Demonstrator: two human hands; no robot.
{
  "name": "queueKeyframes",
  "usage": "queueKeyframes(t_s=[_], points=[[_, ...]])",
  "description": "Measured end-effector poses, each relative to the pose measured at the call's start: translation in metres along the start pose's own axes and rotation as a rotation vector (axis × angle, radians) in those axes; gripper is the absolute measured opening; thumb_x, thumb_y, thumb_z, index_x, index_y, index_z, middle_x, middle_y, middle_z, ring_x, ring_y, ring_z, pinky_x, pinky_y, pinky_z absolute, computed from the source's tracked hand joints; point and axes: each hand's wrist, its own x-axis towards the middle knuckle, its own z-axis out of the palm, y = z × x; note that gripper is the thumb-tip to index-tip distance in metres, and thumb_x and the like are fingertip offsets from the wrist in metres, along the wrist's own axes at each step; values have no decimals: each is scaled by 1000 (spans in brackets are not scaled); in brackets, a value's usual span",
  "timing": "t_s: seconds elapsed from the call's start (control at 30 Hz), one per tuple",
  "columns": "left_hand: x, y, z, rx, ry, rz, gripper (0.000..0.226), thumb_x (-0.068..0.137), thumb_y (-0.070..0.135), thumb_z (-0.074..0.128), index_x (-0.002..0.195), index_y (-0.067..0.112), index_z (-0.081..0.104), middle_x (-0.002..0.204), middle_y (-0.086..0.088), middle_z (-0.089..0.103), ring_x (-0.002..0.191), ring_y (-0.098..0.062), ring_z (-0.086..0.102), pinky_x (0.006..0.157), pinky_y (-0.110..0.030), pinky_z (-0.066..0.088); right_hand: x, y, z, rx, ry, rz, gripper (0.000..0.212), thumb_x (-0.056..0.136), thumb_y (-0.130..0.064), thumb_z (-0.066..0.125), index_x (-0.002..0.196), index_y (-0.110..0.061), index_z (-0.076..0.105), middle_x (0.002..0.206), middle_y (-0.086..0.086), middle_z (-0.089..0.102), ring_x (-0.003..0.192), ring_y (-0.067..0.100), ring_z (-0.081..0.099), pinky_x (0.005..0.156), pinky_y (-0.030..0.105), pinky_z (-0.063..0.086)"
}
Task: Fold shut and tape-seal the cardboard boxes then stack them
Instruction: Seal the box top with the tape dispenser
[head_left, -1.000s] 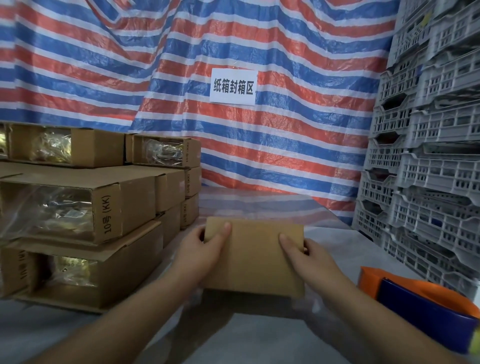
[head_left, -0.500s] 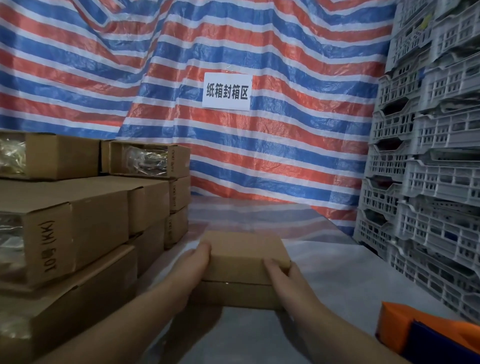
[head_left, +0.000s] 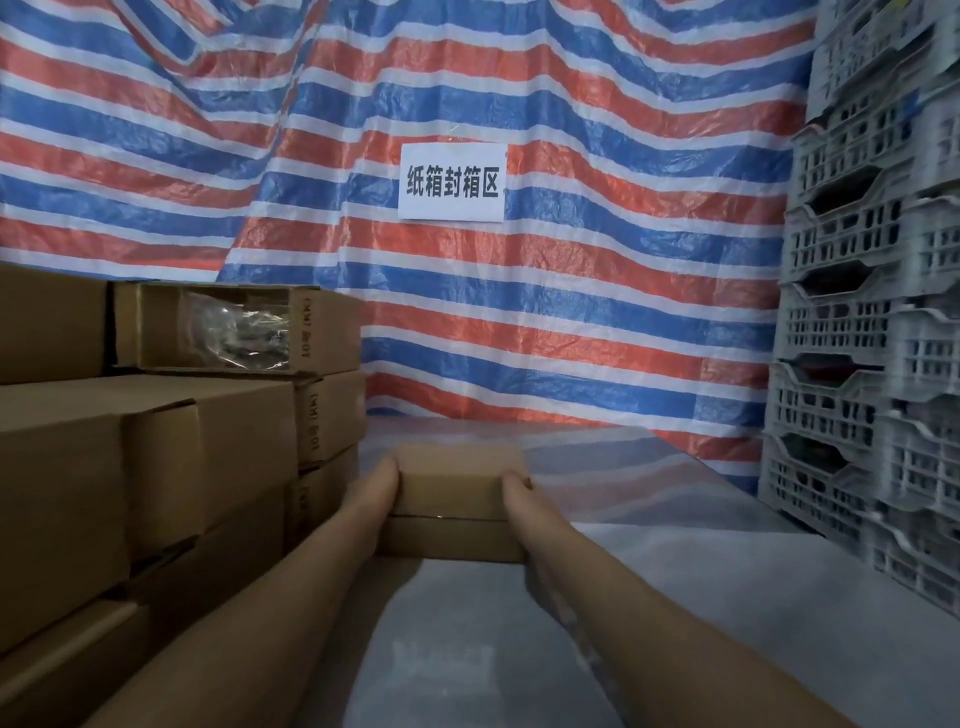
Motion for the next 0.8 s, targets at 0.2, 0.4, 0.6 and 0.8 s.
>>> queueKeyframes(t_s=[0.2,0.4,0.6,0.8], points=[[26,0,15,-16,-43,-19,57,100,50,42,138,9,49,133,-15,56,100,-25,52,95,-41,49,23,0,-8,21,-49,15,62,99,-60,36,148,-23,36,133,5,53,116,24,53,107,44,44],[-26,20,6,44,150,20,52,104,46,32,131,7,52,108,-15,57,104,-32,54,102,-44,41,-11,-22,-26,-113,80,-2,67,104,-60,23,148,-13,41,151,14,45,134,31,46,112,42,37],[-161,40,-12,204,75,360,31,104,31,38,104,9,60,101,-12,65,93,-24,63,89,-44,53,-113,-55,-34,-177,129,-79,47,106,-45,30,136,-14,49,133,11,54,107,25,52,85,36,38],[-285,94,-56,230,-44,609,26,102,34,43,92,19,62,90,2,64,88,-14,62,79,-32,53,-230,-101,-19,-186,43,-261,31,104,-40,44,110,-17,63,107,8,70,98,23,66,81,33,56]])
